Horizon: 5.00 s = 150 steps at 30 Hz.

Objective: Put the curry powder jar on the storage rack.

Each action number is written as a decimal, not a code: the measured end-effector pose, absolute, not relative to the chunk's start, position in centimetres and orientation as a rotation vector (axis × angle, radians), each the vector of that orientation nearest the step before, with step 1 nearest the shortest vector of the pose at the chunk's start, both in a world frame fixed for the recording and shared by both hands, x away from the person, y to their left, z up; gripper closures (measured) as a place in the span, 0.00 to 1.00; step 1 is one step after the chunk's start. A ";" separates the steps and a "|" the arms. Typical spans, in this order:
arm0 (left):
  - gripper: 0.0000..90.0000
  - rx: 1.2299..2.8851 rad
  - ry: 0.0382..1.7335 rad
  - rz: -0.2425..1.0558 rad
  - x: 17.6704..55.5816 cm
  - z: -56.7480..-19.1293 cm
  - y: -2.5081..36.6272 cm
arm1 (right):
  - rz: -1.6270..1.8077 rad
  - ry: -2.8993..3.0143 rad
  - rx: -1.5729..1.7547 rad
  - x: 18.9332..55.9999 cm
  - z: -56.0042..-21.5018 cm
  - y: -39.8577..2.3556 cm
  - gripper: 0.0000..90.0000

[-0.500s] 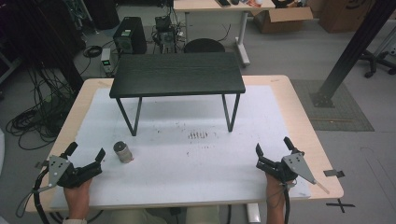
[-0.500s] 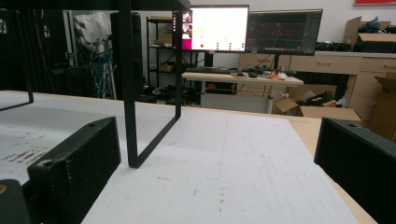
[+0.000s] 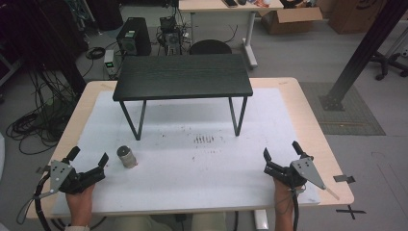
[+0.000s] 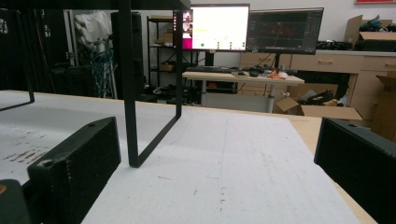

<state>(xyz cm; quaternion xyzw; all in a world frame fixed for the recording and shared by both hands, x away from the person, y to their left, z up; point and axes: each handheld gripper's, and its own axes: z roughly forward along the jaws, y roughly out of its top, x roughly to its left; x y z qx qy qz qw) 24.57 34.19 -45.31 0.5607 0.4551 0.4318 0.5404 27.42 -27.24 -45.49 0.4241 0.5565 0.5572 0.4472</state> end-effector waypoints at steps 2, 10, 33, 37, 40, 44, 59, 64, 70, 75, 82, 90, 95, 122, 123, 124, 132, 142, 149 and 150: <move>0.00 1.333 1.082 1.026 24.6 -45.3 34.2 | 1.379 1.378 1.049 27.4 -45.5 -27.2 0.00; 0.00 1.335 1.082 1.027 24.6 -45.3 34.2 | 1.378 1.381 1.051 27.4 -45.5 -27.2 0.00; 0.00 1.302 1.091 0.999 24.4 -45.0 34.5 | 1.375 1.385 1.053 27.5 -45.5 -27.2 0.00; 0.00 1.300 1.076 0.990 24.1 -44.5 34.3 | 1.374 1.385 1.053 27.5 -45.5 -27.2 0.00; 0.00 1.311 1.057 0.985 23.9 -44.1 34.1 | 1.373 1.387 1.053 27.5 -45.5 -27.2 0.00; 0.00 1.341 1.032 0.963 23.6 -43.4 33.6 | 1.372 1.388 1.053 27.5 -45.5 -27.2 0.00; 0.00 1.388 0.981 0.884 23.4 -42.7 31.6 | 1.371 1.390 1.054 27.5 -45.5 -27.2 0.00; 0.00 1.414 0.955 0.867 23.4 -42.8 30.6 | 1.372 1.390 1.054 27.5 -45.5 -27.2 0.00; 0.00 1.452 0.941 0.832 24.1 -43.0 29.5 | 1.373 1.388 1.052 27.5 -45.5 -27.2 0.00; 0.00 1.480 0.949 0.831 24.7 -43.3 29.0 | 1.373 1.388 1.051 27.5 -45.5 -27.2 0.00; 0.01 1.540 0.967 0.825 25.5 -43.9 28.5 | 1.373 1.389 1.050 27.5 -45.5 -27.2 0.00; 0.02 1.593 1.000 0.817 26.3 -44.3 28.2 | 1.374 1.389 1.050 27.5 -45.5 -27.2 0.00; 0.03 1.623 1.025 0.800 26.6 -44.6 28.1 | 1.375 1.389 1.050 27.5 -45.5 -27.2 0.00; 0.36 1.661 1.039 0.759 27.1 -44.6 28.0 | 1.374 1.393 1.050 27.5 -45.5 -27.2 0.00; 0.38 1.664 1.037 0.756 27.1 -44.6 28.1 | 1.374 1.393 1.050 27.5 -45.5 -27.2 0.00; 0.39 1.662 1.040 0.751 27.1 -44.6 28.1 | 1.375 1.393 1.050 27.5 -45.5 -27.2 0.00; 0.48 1.662 1.033 0.744 27.1 -44.6 28.1 | 1.377 1.392 1.051 27.5 -45.5 -27.2 0.00; 0.54 1.643 1.036 0.734 27.1 -44.6 28.3 | 1.378 1.390 1.051 27.5 -45.5 -27.2 0.00; 0.55 1.638 1.028 0.726 27.1 -44.6 28.4 | 1.378 1.390 1.051 27.5 -45.5 -27.2 0.00; 0.55 1.635 1.025 0.728 27.0 -44.6 28.4 | 1.379 1.390 1.051 27.5 -45.5 -27.2 0.00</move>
